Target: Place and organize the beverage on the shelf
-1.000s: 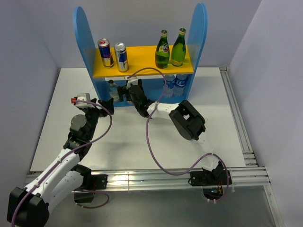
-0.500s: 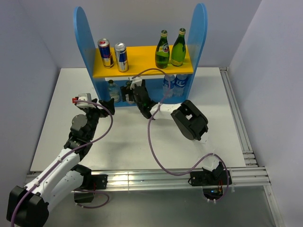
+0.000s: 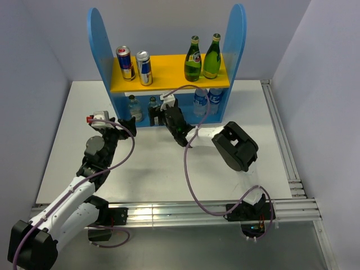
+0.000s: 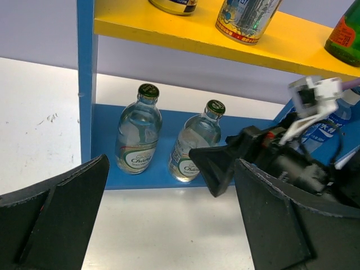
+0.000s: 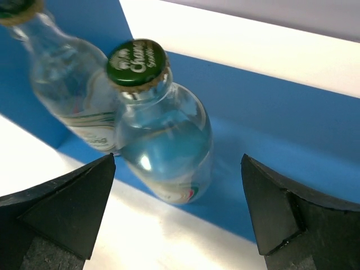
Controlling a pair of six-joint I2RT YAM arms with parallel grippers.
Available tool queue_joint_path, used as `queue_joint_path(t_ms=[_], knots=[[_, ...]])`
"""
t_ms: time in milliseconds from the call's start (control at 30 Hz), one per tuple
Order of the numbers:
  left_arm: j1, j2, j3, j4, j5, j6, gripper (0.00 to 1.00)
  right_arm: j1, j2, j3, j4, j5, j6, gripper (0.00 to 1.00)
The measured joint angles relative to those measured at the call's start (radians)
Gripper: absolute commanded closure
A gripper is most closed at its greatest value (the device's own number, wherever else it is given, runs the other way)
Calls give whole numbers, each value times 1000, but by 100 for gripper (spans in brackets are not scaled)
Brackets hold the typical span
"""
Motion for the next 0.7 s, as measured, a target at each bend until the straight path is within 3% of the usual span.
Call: queue_joint_path(t_ms=[200, 333, 500, 700], knots=[[0, 6, 0, -2, -4, 0, 1, 29, -185, -144, 2, 13, 44, 0], [-1, -2, 8, -42, -7, -2, 1, 99, -488, -272, -172, 82, 96, 0], [-12, -21, 124, -201, -37, -21, 1, 248, -978, -304, -443, 189, 113, 0], [-85, -90, 234, -271, -60, -38, 1, 258, -1336, -274, -647, 279, 113, 0]])
